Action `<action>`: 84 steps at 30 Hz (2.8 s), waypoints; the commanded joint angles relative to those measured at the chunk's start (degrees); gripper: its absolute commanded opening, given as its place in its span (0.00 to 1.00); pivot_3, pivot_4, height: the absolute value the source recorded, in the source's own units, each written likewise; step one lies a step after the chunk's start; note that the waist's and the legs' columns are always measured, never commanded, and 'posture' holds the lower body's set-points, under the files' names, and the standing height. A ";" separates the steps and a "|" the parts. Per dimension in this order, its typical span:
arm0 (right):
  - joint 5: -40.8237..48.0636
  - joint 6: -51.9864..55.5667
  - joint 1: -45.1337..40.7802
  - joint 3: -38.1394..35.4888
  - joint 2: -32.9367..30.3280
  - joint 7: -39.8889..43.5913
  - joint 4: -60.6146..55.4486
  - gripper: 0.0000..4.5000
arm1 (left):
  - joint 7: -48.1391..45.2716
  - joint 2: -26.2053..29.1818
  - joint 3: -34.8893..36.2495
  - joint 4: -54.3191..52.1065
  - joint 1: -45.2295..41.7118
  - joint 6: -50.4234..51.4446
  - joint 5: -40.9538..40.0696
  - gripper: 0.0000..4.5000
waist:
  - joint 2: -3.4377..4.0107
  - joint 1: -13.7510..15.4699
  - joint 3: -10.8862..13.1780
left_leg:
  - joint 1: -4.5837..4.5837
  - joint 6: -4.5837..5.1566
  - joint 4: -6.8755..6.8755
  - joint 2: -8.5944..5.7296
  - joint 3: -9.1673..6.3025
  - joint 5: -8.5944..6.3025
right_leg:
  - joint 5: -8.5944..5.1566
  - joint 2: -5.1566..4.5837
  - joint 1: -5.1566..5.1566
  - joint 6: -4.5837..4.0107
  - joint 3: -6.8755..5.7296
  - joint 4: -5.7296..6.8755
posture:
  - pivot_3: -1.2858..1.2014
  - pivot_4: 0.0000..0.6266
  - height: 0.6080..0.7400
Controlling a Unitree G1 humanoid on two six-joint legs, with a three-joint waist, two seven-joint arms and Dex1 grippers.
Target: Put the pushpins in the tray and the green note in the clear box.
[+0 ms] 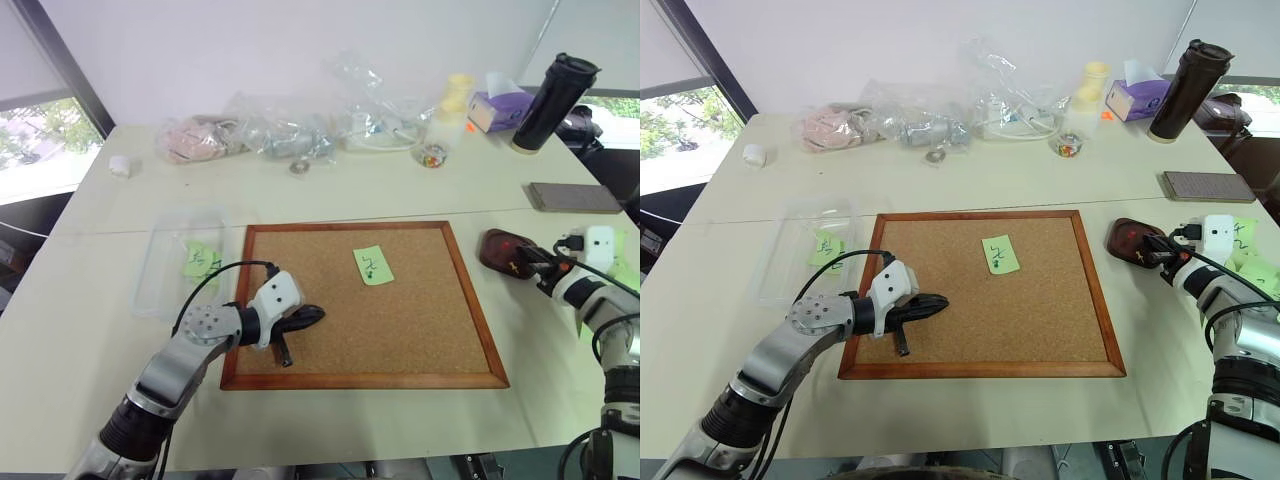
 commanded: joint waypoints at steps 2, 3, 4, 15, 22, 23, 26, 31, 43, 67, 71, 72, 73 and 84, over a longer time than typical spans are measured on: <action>-0.28 -0.31 -0.81 -0.63 -1.04 -0.57 0.13 0.74 | -0.61 0.28 -1.74 1.71 0.92 1.10 0.48 0.00 | 0.00 0.13 0.00 | -0.01 0.00 0.01 -0.02 0.00 0.00 | 0.00 0.00 0.01 0.00 0.00 0.00 | 0.52 0.24 1.00; -0.13 -0.36 -1.20 -0.73 -1.37 -0.42 -0.16 0.74 | -0.59 0.18 -1.72 1.91 0.79 1.01 0.51 0.00 | 0.00 0.14 0.00 | -0.01 0.00 0.01 -0.02 0.00 0.00 | 0.00 0.00 0.01 0.00 0.00 0.00 | 0.52 0.24 1.00; -0.01 -0.23 -1.49 -0.75 -1.67 -0.33 -0.61 0.74 | -0.58 0.11 -1.69 2.02 0.72 0.95 0.52 0.00 | 0.00 0.14 0.00 | -0.01 0.00 0.01 -0.03 0.00 0.00 | 0.00 0.00 0.01 0.00 0.00 0.00 | 0.52 0.24 1.00; 2.15 2.49 -2.81 -1.49 -2.79 0.53 -5.30 0.74 | -0.61 -0.51 -1.51 2.73 0.60 0.44 0.63 0.00 | 0.01 0.16 -0.01 | -0.02 0.00 0.03 -0.04 0.00 0.00 | 0.00 -0.01 0.00 0.00 0.00 0.00 | 0.52 0.24 1.00; 7.52 12.14 0.71 0.43 -4.23 3.71 -22.96 0.74 | -0.55 -0.44 -1.24 2.89 0.69 0.25 0.62 0.00 | 0.05 0.21 -0.01 | -0.04 0.00 0.04 -0.03 -0.03 0.00 | 0.00 -0.01 -0.01 0.00 0.00 0.00 | 0.52 0.24 1.00; 8.33 13.46 1.34 1.31 -4.22 4.42 -25.63 0.74 | -0.54 -0.42 -1.22 2.87 0.69 0.25 0.64 0.00 | 0.05 0.21 -0.01 | -0.04 0.00 0.04 -0.03 -0.04 0.00 | 0.00 -0.02 0.00 0.00 0.01 0.00 | 0.52 0.24 1.00; 9.27 15.71 2.40 3.66 -3.89 5.30 -31.00 0.74 | -0.57 -0.35 -1.20 2.92 0.62 0.20 0.67 0.00 | 0.05 0.19 -0.01 | -0.04 0.01 0.04 -0.03 -0.04 0.00 | 0.00 -0.02 0.01 0.00 0.04 -0.01 | 0.52 0.24 1.00; 9.87 17.85 2.72 12.37 -0.22 5.73 -39.90 0.74 | -0.74 -0.03 -1.15 2.86 0.60 0.17 0.74 0.00 | 0.04 0.17 0.00 | -0.05 0.01 0.04 -0.02 -0.05 0.00 | 0.00 -0.03 -0.01 0.00 0.04 -0.01 | 0.52 0.24 1.00; 3.01 13.47 1.19 26.13 4.41 7.20 -40.04 0.33 | -0.11 0.05 -0.77 2.31 1.21 0.43 0.68 0.00 | 0.02 0.18 0.01 | -0.08 0.01 0.07 -0.04 -0.08 0.00 | 0.00 -0.01 -0.03 0.00 0.01 -0.01 | 0.52 0.24 1.00; -5.43 5.86 -1.67 31.27 9.56 9.05 -28.75 0.12 | 0.59 -0.02 -0.82 1.73 1.72 0.76 0.52 0.00 | 0.02 0.12 0.01 | -0.07 0.00 0.06 -0.05 -0.10 0.00 | 0.00 -0.01 -0.04 0.00 -0.05 0.00 | 0.52 0.24 1.00; -5.66 5.91 -1.47 31.34 9.64 9.49 -29.29 0.01 | 0.80 -0.05 -0.75 1.69 1.71 0.81 0.53 0.00 | 0.01 0.10 0.01 | -0.05 0.00 0.07 -0.05 -0.09 0.00 | 0.00 0.00 -0.02 0.00 -0.05 0.00 | 0.52 0.24 1.00; -5.49 6.19 -1.44 31.16 9.58 9.52 -29.79 0.01 | 0.84 -0.06 -0.74 1.69 1.71 0.86 0.52 0.00 | 0.01 0.10 0.01 | -0.05 0.00 0.07 -0.05 -0.09 0.00 | 0.00 0.00 -0.02 0.00 -0.05 0.00 | 0.52 0.24 1.00; -5.34 6.39 -1.46 30.86 9.59 9.37 -30.17 0.01 | 0.86 -0.07 -0.72 1.70 1.71 0.91 0.50 0.00 | 0.01 0.10 0.01 | -0.05 0.00 0.06 -0.05 -0.09 0.00 | 0.00 0.00 -0.02 0.00 -0.05 0.00 | 0.52 0.24 1.00; 2.95 15.96 -0.67 23.33 6.97 7.91 -44.66 0.01 | 0.78 0.21 -0.67 1.28 2.06 2.10 -0.08 0.00 | 0.01 0.13 0.01 | -0.08 0.01 0.06 -0.05 -0.10 0.00 | 0.00 -0.01 -0.06 0.00 -0.04 0.00 | 0.52 0.24 1.00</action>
